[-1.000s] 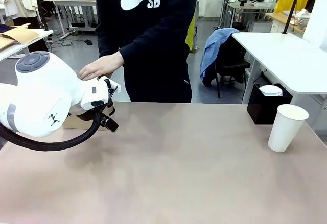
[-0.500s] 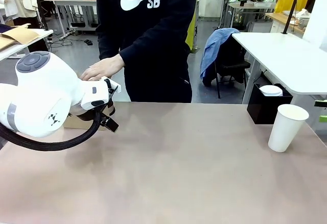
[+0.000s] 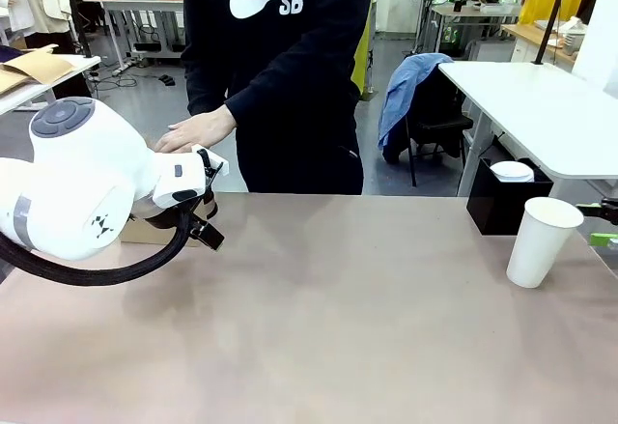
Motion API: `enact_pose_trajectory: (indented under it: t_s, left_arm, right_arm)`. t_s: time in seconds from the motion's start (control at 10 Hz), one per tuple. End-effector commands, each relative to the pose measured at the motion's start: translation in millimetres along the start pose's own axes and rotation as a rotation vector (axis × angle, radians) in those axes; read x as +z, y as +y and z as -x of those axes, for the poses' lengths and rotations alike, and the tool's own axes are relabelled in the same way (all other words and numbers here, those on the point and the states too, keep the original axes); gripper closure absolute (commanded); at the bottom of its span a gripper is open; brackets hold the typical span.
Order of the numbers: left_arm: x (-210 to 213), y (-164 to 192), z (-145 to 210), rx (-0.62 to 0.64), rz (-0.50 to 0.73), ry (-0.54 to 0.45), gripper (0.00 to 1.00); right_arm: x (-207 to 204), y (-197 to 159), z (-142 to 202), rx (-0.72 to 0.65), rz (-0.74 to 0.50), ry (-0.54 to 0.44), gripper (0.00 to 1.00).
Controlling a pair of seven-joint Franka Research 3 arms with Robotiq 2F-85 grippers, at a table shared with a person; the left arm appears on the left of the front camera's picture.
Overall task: Pour a drink into a cup and package it in a carrier.
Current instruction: Pick up the 600 ml Paper Cup and place it in the middle top area of the table.
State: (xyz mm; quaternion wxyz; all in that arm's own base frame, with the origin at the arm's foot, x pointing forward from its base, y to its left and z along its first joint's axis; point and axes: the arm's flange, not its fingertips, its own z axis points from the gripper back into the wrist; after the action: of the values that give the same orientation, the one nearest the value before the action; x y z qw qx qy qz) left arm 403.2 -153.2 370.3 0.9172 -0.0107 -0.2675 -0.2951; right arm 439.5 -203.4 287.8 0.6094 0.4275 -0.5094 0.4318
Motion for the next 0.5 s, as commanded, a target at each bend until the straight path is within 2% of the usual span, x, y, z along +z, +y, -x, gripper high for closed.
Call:
enact_pose_trajectory:
  t_s: [0.0,0.4]
  left_arm:
    - [0.1,0.8,0.3,0.002,0.001,-0.001,0.00]
    - [0.1,0.8,0.3,0.002,0.001,-0.001,0.00]
  right_arm:
    - [-8.3,3.7,10.4,0.011,-0.037,-0.017,0.00]
    - [-32.8,1.8,27.9,-0.005,-0.066,-0.045,0.00]
